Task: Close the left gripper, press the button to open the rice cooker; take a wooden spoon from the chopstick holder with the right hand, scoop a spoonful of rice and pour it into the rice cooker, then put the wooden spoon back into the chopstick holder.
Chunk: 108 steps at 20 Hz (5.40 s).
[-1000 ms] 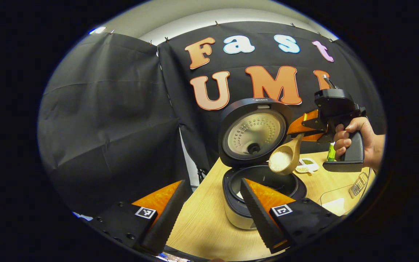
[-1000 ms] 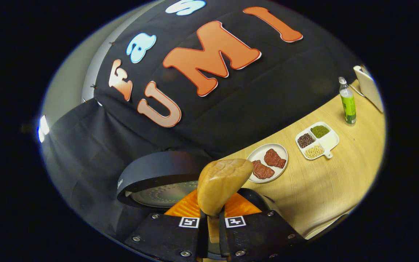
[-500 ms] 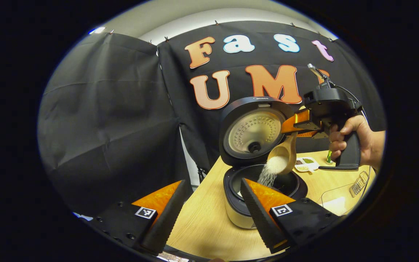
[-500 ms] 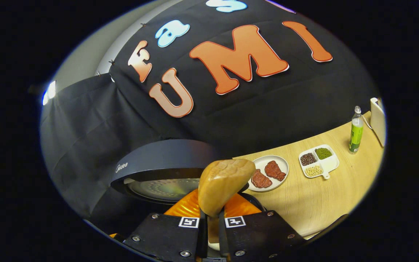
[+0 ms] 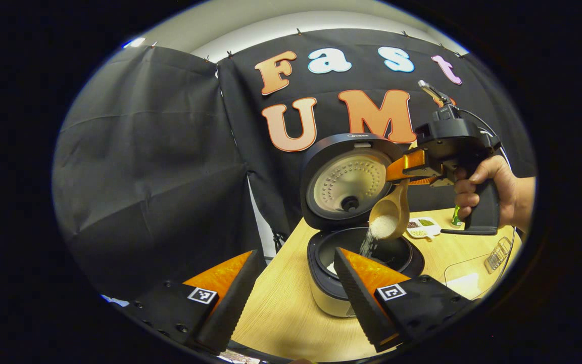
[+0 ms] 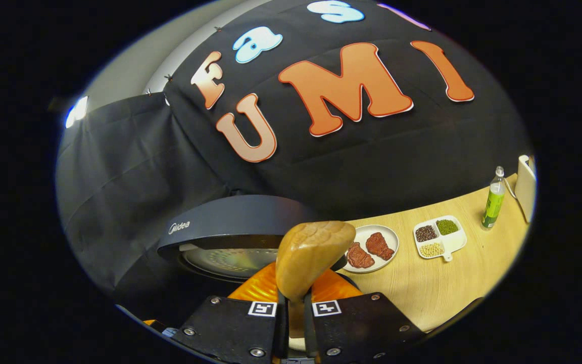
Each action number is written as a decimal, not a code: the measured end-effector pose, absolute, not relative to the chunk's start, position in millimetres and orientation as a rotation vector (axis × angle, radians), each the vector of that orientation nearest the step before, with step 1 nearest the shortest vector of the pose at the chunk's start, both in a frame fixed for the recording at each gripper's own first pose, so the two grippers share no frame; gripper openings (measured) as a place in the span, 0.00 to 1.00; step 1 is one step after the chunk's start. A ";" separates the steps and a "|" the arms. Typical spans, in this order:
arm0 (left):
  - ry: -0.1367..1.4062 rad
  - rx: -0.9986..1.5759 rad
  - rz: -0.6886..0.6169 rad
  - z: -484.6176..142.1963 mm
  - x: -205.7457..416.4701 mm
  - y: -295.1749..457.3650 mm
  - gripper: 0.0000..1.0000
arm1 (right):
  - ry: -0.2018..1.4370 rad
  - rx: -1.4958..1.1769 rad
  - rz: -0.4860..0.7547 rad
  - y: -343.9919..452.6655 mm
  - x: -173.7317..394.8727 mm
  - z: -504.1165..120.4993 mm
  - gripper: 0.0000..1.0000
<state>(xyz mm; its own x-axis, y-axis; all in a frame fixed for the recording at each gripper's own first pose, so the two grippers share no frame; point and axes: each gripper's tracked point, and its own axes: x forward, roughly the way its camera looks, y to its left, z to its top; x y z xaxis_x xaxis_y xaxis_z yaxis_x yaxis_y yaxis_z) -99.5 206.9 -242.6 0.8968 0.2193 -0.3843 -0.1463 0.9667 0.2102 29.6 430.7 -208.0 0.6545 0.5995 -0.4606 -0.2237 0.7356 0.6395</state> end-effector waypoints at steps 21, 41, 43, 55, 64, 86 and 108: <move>0.424 0.180 0.200 -243.4 -106.5 203.7 0.99 | 0.568 0.250 0.681 450.8 4.0 -197.2 0.12; 0.415 0.211 0.257 -232.2 -132.3 183.3 0.92 | 0.546 0.447 0.687 391.1 4.4 -165.7 0.12; 0.415 0.211 0.255 -229.9 -132.3 173.2 0.92 | 0.558 0.471 0.649 363.3 8.0 -170.6 0.11; 0.423 0.205 0.313 -219.6 -155.9 163.0 0.99 | 0.483 0.478 0.655 381.9 27.9 -147.7 0.12; 0.428 0.205 0.403 -216.8 -174.0 201.0 0.99 | 0.188 0.046 0.826 440.0 1.1 -113.2 0.12; 0.435 0.207 0.187 -223.4 -127.6 98.1 0.99 | 0.520 0.412 0.319 119.7 0.1 -207.2 0.12; 0.453 0.218 0.161 -215.5 -101.4 32.1 0.99 | 0.827 0.344 0.018 -13.5 -79.3 -407.6 0.12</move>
<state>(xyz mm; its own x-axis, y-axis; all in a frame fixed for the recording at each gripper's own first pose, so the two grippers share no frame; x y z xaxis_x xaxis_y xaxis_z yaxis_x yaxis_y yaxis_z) -101.4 32.1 -215.5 0.8872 0.2022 -0.4147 -0.1057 0.9640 0.2439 -79.3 -13.5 -407.6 0.6798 0.1491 -0.7181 0.1170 0.9445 0.3069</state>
